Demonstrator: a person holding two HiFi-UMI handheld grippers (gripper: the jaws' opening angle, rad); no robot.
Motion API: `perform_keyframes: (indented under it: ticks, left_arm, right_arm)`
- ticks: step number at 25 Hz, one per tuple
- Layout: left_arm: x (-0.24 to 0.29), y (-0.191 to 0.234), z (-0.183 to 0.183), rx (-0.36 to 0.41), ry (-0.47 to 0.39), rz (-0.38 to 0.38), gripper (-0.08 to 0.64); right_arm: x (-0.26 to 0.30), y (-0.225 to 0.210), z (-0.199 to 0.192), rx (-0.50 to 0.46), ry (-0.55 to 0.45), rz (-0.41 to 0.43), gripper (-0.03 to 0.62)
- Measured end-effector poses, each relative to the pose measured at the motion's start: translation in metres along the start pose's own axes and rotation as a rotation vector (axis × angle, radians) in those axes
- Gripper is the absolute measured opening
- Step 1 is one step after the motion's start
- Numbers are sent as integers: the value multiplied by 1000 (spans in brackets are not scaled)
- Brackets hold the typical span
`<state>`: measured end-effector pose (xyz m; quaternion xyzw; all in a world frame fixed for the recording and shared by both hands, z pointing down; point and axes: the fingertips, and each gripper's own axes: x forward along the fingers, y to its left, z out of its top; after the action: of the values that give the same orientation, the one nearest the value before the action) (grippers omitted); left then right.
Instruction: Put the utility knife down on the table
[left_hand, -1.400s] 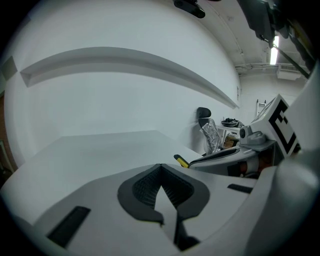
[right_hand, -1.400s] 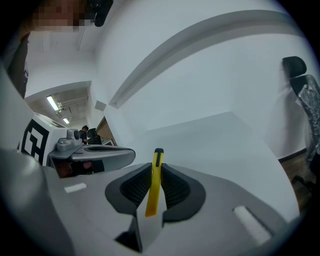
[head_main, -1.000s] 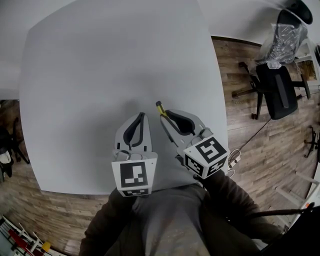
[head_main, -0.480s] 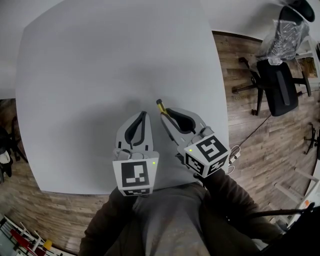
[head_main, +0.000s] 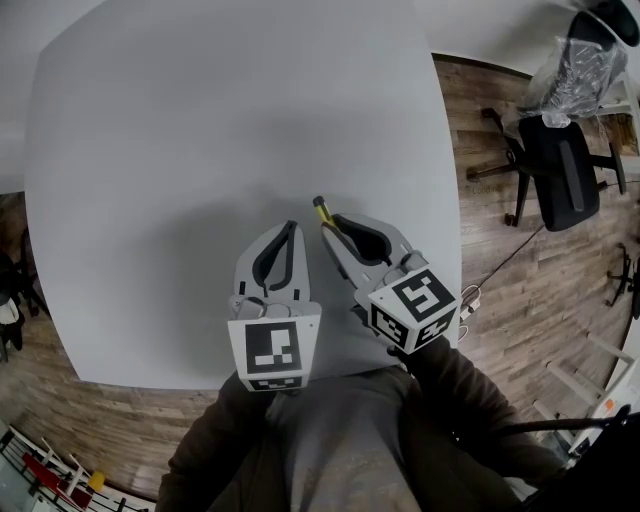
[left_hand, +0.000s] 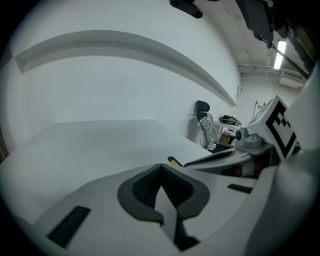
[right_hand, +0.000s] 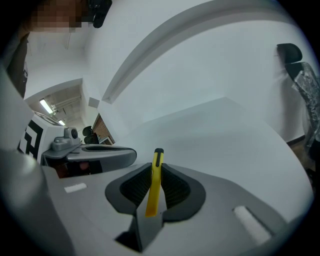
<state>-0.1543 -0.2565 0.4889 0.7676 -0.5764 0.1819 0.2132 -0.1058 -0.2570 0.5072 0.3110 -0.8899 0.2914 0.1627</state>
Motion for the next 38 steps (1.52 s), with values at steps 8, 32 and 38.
perform_keyframes:
  ticks: [8,32,38]
  left_arm:
    - [-1,6,-5,-6,10,0,2]
    - [3,19,-11,-21,22,1,2]
    - [0,19,-11,-21,20,0,2]
  right_arm:
    - [7,2,-8,8,26,-5,58]
    - [22,2,-17,6,55,-21,61]
    - [21,2,-17,10,50,-27,64]
